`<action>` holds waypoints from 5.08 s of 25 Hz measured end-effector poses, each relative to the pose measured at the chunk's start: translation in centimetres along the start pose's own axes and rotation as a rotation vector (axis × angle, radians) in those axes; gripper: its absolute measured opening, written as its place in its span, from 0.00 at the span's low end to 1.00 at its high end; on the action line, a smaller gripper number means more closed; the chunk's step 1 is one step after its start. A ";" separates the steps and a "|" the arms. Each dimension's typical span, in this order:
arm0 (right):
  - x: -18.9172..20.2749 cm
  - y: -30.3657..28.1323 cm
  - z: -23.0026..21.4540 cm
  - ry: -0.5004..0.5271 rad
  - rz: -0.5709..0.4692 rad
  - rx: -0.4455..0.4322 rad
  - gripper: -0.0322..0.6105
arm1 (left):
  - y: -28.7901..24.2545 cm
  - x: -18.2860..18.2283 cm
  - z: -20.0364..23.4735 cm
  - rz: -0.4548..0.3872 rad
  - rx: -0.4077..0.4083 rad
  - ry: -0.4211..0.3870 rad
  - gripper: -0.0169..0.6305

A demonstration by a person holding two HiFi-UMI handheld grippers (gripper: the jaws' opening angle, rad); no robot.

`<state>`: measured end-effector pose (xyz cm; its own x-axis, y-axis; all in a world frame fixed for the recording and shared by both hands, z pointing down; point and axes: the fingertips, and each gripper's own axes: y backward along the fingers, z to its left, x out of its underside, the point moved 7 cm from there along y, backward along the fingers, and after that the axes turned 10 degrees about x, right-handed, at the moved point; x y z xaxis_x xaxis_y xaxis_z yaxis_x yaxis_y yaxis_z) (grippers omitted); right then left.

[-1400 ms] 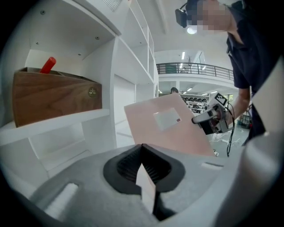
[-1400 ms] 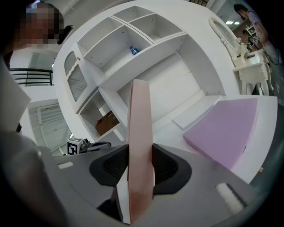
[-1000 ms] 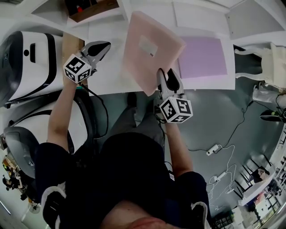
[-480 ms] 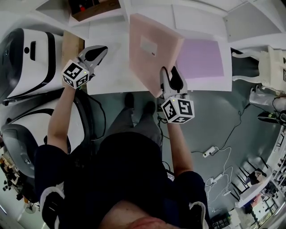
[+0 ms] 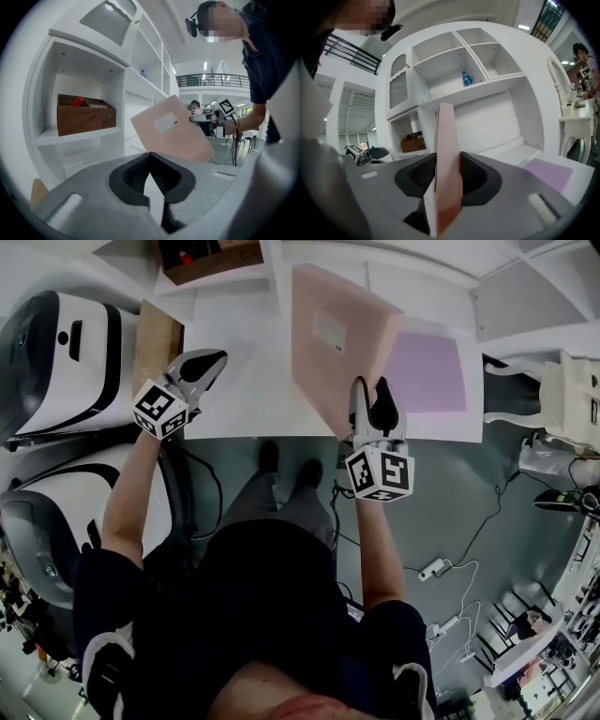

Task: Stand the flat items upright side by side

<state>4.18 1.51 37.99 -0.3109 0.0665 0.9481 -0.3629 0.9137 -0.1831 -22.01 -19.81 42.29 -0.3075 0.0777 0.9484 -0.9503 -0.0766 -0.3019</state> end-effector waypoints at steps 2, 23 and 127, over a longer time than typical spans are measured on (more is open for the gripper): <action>-0.7 -0.6 0.2 0.020 -0.024 -0.004 0.29 | 0.2 -0.1 -0.3 -0.004 -0.006 0.000 0.03; -5.5 -9.1 1.3 0.080 -0.146 -0.016 0.29 | 3.3 -0.9 -2.9 -0.049 -0.086 0.033 0.03; 10.5 -24.5 9.5 0.438 -0.081 -0.107 0.32 | 4.4 0.8 -2.9 -0.070 -0.079 0.116 0.03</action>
<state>1.48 -24.01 49.96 0.1239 0.1354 0.9830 -0.2710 0.9576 -0.0978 -26.53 -17.18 41.40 -0.2398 0.1946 0.9511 -0.9691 0.0111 -0.2465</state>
